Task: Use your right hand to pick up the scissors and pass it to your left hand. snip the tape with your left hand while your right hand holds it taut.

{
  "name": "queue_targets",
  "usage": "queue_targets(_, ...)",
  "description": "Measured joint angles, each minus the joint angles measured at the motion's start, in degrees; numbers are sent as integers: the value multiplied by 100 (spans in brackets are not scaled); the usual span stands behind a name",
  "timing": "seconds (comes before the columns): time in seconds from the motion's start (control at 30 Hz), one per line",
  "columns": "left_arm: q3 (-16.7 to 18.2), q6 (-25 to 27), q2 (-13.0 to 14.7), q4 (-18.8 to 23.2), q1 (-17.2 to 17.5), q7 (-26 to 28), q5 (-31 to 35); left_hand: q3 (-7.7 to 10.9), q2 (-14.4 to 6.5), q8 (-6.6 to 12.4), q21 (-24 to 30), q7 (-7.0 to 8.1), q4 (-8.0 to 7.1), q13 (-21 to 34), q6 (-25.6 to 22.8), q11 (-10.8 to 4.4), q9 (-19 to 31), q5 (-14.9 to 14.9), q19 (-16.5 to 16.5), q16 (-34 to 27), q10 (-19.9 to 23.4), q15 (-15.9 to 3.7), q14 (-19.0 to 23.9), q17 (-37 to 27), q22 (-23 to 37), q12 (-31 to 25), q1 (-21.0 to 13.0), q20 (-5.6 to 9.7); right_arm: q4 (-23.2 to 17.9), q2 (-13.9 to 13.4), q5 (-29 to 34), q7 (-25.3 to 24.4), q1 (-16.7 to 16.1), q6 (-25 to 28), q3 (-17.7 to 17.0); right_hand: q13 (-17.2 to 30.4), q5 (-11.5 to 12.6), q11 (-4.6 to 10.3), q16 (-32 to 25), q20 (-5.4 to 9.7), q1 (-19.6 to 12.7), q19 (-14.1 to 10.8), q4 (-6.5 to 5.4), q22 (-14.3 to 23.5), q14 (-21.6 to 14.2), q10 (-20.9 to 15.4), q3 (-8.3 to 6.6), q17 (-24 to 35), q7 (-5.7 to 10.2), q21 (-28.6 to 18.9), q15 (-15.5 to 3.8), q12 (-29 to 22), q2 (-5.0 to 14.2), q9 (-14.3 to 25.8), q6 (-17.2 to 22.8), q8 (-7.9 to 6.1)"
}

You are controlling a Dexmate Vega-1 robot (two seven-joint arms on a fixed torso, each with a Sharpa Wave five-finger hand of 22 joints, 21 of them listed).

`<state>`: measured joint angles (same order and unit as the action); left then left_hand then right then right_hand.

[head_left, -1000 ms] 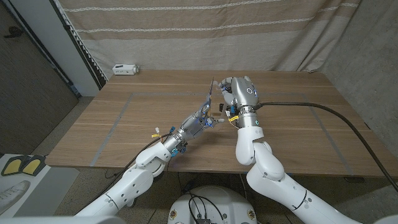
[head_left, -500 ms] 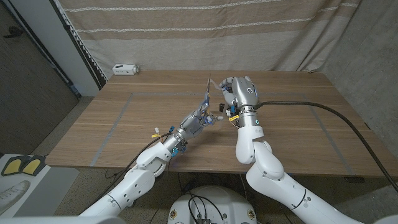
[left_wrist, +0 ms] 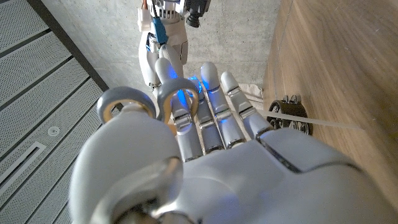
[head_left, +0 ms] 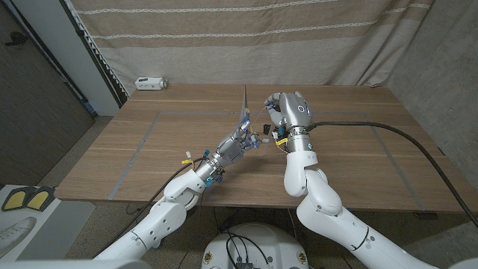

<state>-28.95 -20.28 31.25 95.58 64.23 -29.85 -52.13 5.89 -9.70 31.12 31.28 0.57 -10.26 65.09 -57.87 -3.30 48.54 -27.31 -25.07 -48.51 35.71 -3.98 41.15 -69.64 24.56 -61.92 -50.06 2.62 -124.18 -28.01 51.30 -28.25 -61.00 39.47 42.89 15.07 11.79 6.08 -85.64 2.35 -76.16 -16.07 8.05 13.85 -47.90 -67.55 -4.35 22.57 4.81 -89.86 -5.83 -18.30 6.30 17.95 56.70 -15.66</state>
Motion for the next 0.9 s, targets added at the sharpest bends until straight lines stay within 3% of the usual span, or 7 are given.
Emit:
queue_targets(0.13,-6,20,36,0,-15,-43,10,174,-98,292,0,34,21,0,192,75,523,-90,24,0,-132,-19,-38,0,31,0,98,5,-16,-3,0,20,-1,23,0,0,0,0,0,0,0,0,0,0,0,0,0,0,0,0,0,6,0,0,0,0)
queue_targets(0.33,-5,22,69,1,-21,-114,-4,322,-97,449,0,24,29,1,244,127,802,-92,85,25,-185,0,-62,16,57,0,99,5,-21,5,0,50,-1,65,3,0,-5,1,-44,0,0,0,0,0,0,-1,0,0,0,0,0,-16,0,0,0,0)
queue_targets(0.63,46,-16,106,12,10,-252,-78,408,-89,446,0,56,71,45,277,175,662,-96,85,49,-233,10,-72,38,57,0,182,5,-21,45,3,65,-1,153,39,0,-6,20,-44,0,0,0,1,1,0,-20,1,-27,0,0,0,-16,0,0,0,22)
queue_targets(0.9,120,-174,133,52,82,-372,-120,502,-50,275,0,174,120,-85,161,200,141,-97,84,214,-209,10,-72,186,56,-1,219,5,11,112,68,72,13,300,113,0,-9,21,-89,0,0,0,7,1,0,-21,7,-27,0,0,0,-12,0,-1,0,22)
